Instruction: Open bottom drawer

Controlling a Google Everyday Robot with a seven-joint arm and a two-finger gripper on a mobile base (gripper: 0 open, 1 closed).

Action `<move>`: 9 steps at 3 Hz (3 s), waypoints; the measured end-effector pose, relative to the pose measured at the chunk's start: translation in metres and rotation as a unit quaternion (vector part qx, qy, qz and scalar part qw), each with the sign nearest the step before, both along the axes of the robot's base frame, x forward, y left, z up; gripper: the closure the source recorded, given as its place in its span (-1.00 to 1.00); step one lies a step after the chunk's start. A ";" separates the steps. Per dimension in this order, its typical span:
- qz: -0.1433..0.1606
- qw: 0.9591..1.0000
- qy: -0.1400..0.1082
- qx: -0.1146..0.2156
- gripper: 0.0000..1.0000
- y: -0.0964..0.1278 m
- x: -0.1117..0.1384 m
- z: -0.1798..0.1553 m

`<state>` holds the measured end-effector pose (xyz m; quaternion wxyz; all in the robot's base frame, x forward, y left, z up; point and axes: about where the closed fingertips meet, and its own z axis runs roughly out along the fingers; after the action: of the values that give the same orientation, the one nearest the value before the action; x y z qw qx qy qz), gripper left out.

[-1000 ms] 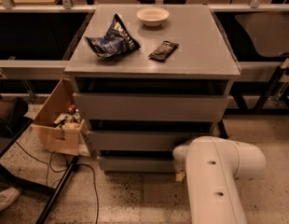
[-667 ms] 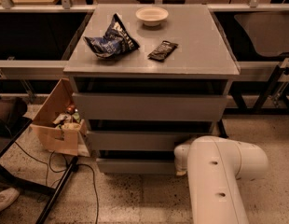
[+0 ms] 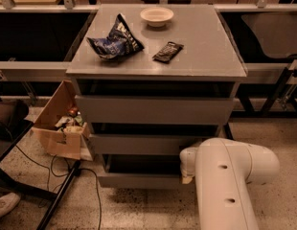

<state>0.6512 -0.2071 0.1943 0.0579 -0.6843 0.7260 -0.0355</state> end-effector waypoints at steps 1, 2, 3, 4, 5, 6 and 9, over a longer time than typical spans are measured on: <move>-0.003 1.000 0.000 0.000 1.00 -0.001 -0.003 0.000; -0.032 0.999 0.005 -0.002 1.00 -0.017 -0.026 0.002; -0.032 0.999 0.005 -0.002 1.00 -0.017 -0.026 0.002; -0.032 0.999 0.005 -0.002 0.62 -0.017 -0.026 0.002; -0.032 0.999 0.005 -0.002 0.16 -0.017 -0.026 0.002; -0.032 0.999 0.005 -0.002 -0.31 -0.017 -0.026 0.002; -0.032 0.999 0.007 -0.002 -1.00 -0.017 -0.027 0.001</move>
Offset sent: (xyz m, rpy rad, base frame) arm -0.3741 -0.2371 0.0419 -0.0731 0.1291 -0.8880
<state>0.6237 -0.2238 0.1951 0.0500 -0.6611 0.7478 -0.0345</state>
